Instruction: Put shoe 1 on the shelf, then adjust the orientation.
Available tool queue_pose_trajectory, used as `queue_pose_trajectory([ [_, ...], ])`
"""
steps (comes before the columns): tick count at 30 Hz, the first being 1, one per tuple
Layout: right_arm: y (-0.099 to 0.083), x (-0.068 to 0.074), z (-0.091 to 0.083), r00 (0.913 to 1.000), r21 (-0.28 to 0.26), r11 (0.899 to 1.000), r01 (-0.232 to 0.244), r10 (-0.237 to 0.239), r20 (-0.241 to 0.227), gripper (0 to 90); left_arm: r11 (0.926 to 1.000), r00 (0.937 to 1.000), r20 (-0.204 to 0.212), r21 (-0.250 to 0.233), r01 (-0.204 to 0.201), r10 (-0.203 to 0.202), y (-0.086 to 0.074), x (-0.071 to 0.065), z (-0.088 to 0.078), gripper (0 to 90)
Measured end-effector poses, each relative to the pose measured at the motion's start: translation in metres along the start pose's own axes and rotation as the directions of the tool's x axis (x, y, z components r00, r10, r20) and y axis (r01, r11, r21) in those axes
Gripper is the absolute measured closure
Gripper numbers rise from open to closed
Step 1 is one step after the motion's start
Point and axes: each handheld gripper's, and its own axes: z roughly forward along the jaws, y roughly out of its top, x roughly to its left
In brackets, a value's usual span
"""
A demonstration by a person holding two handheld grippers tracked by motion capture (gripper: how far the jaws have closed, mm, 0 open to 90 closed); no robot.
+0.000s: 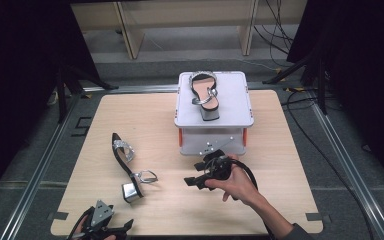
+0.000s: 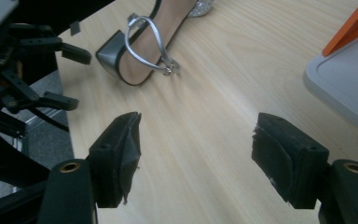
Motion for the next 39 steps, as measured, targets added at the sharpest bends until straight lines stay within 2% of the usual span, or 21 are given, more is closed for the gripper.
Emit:
queue_pose_trajectory([
  [2, -0.003, -0.002, 0.006, 1.0, 0.012, 1.0, 0.005, -0.005, 0.005, 33.0, 0.9999, 0.9998, -0.012, -0.003, -0.014, 0.014, 0.0, 0.001, 0.0, 16.0],
  [3, -0.004, -0.003, 0.008, 0.9999, 0.011, 1.0, 0.007, -0.008, 0.01, 32.9, 0.9999, 0.9999, -0.002, -0.005, 0.013, -0.013, -0.001, -0.001, -0.001, 16.0],
  [8, -0.008, -0.004, 0.02, 0.9988, 0.039, 0.998, 0.04, -0.041, 0.025, 32.7, 0.9995, 0.9994, -0.018, -0.013, 0.029, -0.029, -0.002, -0.002, -0.001, 16.0],
  [9, -0.008, -0.004, 0.022, 0.9992, 0.042, 0.998, 0.036, -0.036, 0.015, 32.7, 0.9999, 0.9999, -0.013, -0.008, -0.008, 0.008, -0.002, 0.0, -0.002, 16.0],
  [10, -0.008, -0.003, 0.024, 0.9993, 0.045, 0.998, 0.036, -0.037, 0.009, 32.7, 1.0, 0.9999, -0.012, -0.009, 0.003, -0.003, -0.003, 0.0, -0.003, 16.0],
  [11, -0.008, -0.001, 0.026, 0.9992, 0.049, 0.998, 0.038, -0.038, 0.009, 32.7, 0.9983, 0.9986, -0.005, -0.025, 0.053, -0.053, -0.003, -0.004, -0.003, 16.0],
  [15, -0.008, 0.002, 0.035, 0.9988, 0.059, 0.997, 0.047, -0.048, 0.011, 32.7, 1.0, 0.9997, -0.024, -0.008, -0.002, 0.002, -0.004, 0.0, -0.005, 16.0],
  [17, -0.007, 0.002, 0.039, 0.9977, 0.059, 0.996, 0.067, -0.067, 0.007, 32.7, 0.9993, 0.9992, -0.016, -0.008, 0.035, -0.035, -0.005, -0.003, -0.007, 16.0],
  [18, -0.007, 0.002, 0.041, 0.9976, 0.058, 0.996, 0.067, -0.068, 0.011, 32.8, 0.9999, 0.9996, -0.028, -0.011, 0.004, -0.005, -0.005, -0.001, -0.006, 16.0],
  [19, -0.006, 0.003, 0.043, 0.9973, 0.058, 0.996, 0.073, -0.074, 0.003, 32.7, 0.9986, 0.9986, -0.018, -0.018, 0.049, -0.05, -0.005, -0.003, -0.006, 16.0],
  [20, -0.006, 0.003, 0.044, 0.997, 0.061, 0.995, 0.077, -0.077, 0.001, 32.8, 0.9975, 0.9978, -0.016, -0.03, 0.065, -0.065, -0.005, -0.004, -0.005, 16.0],
  [22, -0.006, 0.004, 0.048, 0.9966, 0.062, 0.995, 0.082, -0.082, 0.004, 32.9, 0.9985, 0.9983, -0.029, -0.025, 0.05, -0.05, -0.004, -0.003, -0.006, 16.0],
  [25, -0.004, 0.004, 0.053, 0.9961, 0.063, 0.994, 0.088, -0.089, 0.0, 33.6, 0.9959, 0.9963, -0.038, -0.049, 0.076, -0.078, -0.003, -0.003, -0.006, 16.0],
  [26, -0.004, 0.005, 0.055, 0.9969, 0.069, 0.995, 0.078, -0.079, 0.004, 33.8, 0.9973, 0.9968, -0.055, -0.048, 0.056, -0.059, -0.002, -0.001, -0.007, 16.0],
  [27, -0.003, 0.005, 0.059, 0.9958, 0.059, 0.994, 0.092, -0.092, -0.002, 34.3, 0.9942, 0.9963, -0.038, -0.078, 0.074, -0.077, -0.001, -0.002, -0.007, 16.0],
  [28, -0.002, 0.005, 0.061, 0.996, 0.058, 0.994, 0.089, -0.089, -0.002, 34.4, 0.9943, 0.9957, -0.053, -0.078, 0.072, -0.076, 0.001, -0.002, -0.007, 16.0],
  [31, 0.002, 0.008, 0.07, 0.9948, 0.063, 0.993, 0.102, -0.101, -0.013, 35.0, 0.9849, 0.9933, -0.055, -0.146, 0.093, -0.102, 0.012, -0.003, -0.007, 16.0],
  [35, 0.008, 0.013, 0.087, 0.9937, 0.068, 0.991, 0.112, -0.111, -0.015, 35.9, 0.9774, 0.9945, -0.055, -0.197, 0.076, -0.089, 0.029, -0.005, -0.002, 16.0],
  [37, 0.01, 0.014, 0.094, 0.9912, 0.063, 0.989, 0.133, -0.132, -0.009, 36.6, 0.98, 0.9961, -0.048, -0.189, 0.063, -0.073, 0.037, -0.005, 0.004, 16.1],
  [38, 0.01, 0.016, 0.097, 0.9936, 0.068, 0.991, 0.113, -0.113, -0.011, 37.9, 0.9825, 0.9965, -0.053, -0.178, 0.055, -0.065, 0.04, -0.004, 0.007, 16.4],
  [39, 0.011, 0.015, 0.102, 0.9901, 0.062, 0.988, 0.14, -0.14, -0.009, 39.0, 0.9843, 0.9962, -0.061, -0.169, 0.051, -0.062, 0.042, -0.003, 0.009, 17.0],
])
